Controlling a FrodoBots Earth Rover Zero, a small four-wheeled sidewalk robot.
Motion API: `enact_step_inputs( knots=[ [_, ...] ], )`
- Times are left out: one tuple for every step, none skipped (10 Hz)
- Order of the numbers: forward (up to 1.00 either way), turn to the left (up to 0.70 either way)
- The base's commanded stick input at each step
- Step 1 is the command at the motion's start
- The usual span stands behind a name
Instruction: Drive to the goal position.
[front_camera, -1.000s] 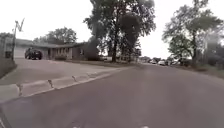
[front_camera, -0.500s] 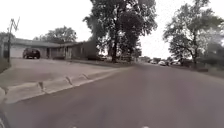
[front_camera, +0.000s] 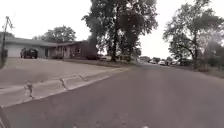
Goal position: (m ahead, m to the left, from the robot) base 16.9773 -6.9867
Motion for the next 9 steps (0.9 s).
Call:
enact_step_inputs(
  knots=[
    [0.70,0.00],
    [0.70,0.00],
    [0.70,0.00],
    [0.70,0.00],
    [0.70,0.00],
    [0.70,0.00],
    [0.70,0.00],
    [0.70,0.00],
    [0.70,0.00]
  ],
)
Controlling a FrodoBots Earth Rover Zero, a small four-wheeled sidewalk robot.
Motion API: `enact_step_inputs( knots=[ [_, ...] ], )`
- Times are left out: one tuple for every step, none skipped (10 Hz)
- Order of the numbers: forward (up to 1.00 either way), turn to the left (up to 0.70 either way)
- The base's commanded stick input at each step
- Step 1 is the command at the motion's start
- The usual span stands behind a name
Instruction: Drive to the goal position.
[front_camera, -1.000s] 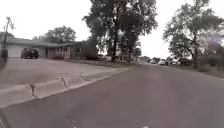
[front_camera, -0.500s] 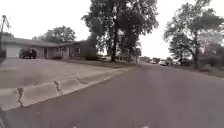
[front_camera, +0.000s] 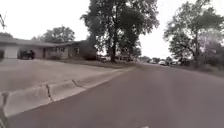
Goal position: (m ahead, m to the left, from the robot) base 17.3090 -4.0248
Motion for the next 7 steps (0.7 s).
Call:
enact_step_inputs(
  knots=[
    [0.70,0.00],
    [0.70,0.00],
    [0.70,-0.02],
    [0.70,-0.27],
    [0.70,-0.35],
    [0.70,-0.35],
    [0.70,-0.35]
  ],
)
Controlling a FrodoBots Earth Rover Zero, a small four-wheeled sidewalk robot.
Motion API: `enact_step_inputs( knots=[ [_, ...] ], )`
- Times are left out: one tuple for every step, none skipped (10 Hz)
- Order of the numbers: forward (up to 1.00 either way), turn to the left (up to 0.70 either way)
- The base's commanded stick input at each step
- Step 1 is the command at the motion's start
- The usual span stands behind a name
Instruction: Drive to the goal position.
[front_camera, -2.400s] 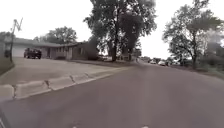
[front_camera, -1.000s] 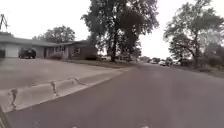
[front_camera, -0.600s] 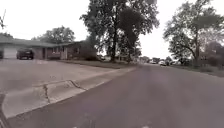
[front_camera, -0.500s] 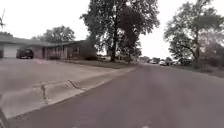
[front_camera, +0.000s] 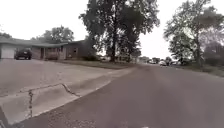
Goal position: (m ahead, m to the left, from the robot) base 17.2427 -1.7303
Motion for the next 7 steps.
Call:
enact_step_inputs(
  knots=[
    [0.70,-0.35],
    [0.70,-0.35],
    [0.70,-0.35],
    [0.70,-0.35],
    [0.70,-0.35],
    [0.70,-0.35],
    [0.70,-0.24]
  ],
)
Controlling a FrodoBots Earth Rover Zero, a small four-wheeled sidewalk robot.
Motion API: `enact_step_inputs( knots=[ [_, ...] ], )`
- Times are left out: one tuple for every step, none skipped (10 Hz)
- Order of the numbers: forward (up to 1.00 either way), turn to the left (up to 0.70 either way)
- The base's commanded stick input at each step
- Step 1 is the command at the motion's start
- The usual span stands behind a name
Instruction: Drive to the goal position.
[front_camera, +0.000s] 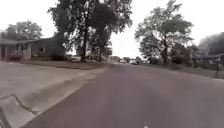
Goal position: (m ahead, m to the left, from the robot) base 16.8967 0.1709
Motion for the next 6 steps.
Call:
enact_step_inputs(
  knots=[
    [0.70,0.00],
    [0.70,0.00],
    [0.70,0.00],
    [0.70,0.00],
    [0.70,0.00],
    [0.70,0.00]
  ],
)
